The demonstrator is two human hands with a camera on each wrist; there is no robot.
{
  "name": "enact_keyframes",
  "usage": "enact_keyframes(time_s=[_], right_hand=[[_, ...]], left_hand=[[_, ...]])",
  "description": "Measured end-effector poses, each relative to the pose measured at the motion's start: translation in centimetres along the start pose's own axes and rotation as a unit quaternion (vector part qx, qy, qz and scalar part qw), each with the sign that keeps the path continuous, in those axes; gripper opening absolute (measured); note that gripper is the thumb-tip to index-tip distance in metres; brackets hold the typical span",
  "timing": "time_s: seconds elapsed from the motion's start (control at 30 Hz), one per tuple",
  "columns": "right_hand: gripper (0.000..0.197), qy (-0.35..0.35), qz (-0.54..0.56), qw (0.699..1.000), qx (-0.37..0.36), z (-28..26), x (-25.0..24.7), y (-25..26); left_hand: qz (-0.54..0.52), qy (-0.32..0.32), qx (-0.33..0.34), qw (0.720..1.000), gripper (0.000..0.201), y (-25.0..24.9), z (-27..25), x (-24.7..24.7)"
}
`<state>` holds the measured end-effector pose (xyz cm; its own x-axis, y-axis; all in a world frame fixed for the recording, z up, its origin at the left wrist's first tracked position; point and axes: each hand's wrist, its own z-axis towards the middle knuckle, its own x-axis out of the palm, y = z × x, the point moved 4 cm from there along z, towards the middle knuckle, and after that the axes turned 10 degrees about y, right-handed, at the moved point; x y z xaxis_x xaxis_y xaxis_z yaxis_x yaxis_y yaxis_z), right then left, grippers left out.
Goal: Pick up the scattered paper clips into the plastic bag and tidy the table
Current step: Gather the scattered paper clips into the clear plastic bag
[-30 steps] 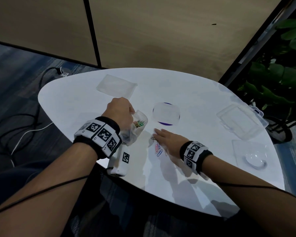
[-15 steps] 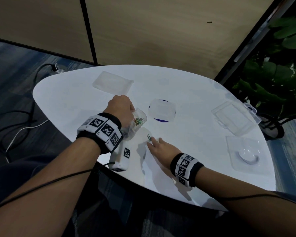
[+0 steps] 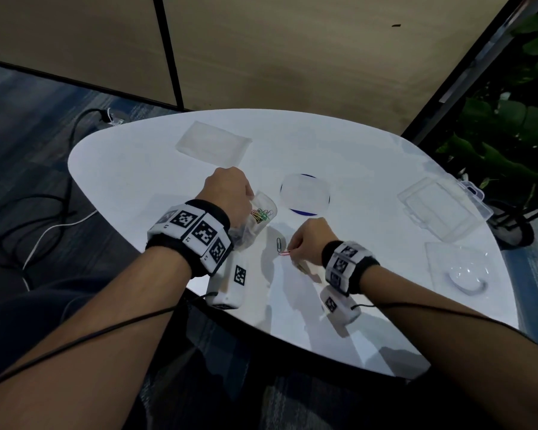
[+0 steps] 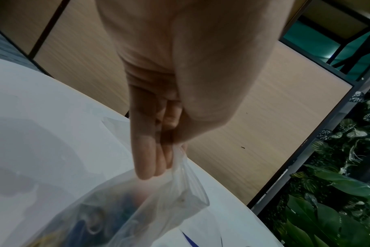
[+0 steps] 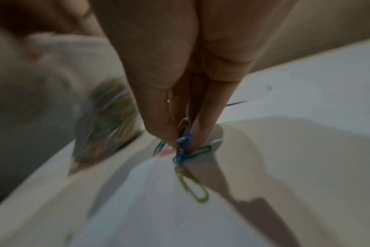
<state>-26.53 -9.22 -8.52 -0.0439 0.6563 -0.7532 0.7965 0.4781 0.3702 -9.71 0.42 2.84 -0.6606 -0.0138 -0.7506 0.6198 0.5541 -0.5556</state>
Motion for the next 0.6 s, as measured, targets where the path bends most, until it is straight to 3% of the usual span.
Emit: enact_keyframes(time_s=[0.1,0.17,0.3,0.37,0.43,0.53,0.6], right_hand=[[0.008,0.01,0.158,0.986,0.056,0.2,-1.9,-2.6],[0.02,-0.004,0.294,0.954,0.06,0.3,-3.2,-3.2],[0.015,-0.037,0.507,0.86,-0.044,-0.7,-6.3,0.7],[0.011,-0.032,0.521,0.849,-0.088,-1.3,-6.9,3.5],[0.006,-0.03,0.478,0.872,-0.104,-1.1,-6.3,5.3],[0.004,-0.06,0.319,0.937,-0.128,-1.2,-5.3,6.8],[0.005,-0.102,0.239,0.952,-0.16,-1.7,-5.9,7.4]], left_hand=[[0.007,-0.002,0.001,1.0,0.022,0.1,0.0,0.2],[0.008,-0.002,0.0,1.0,0.022,0.2,0.1,0.2],[0.006,-0.001,0.005,1.0,0.021,0.0,0.3,0.4],[0.007,-0.002,0.009,1.0,0.022,-0.1,0.3,0.6],[0.008,-0.004,0.008,1.0,0.024,-0.1,0.3,0.7],[0.007,-0.007,0.004,1.0,0.024,0.1,0.1,0.7],[0.003,-0.014,0.003,1.0,0.023,0.3,0.1,0.3]])
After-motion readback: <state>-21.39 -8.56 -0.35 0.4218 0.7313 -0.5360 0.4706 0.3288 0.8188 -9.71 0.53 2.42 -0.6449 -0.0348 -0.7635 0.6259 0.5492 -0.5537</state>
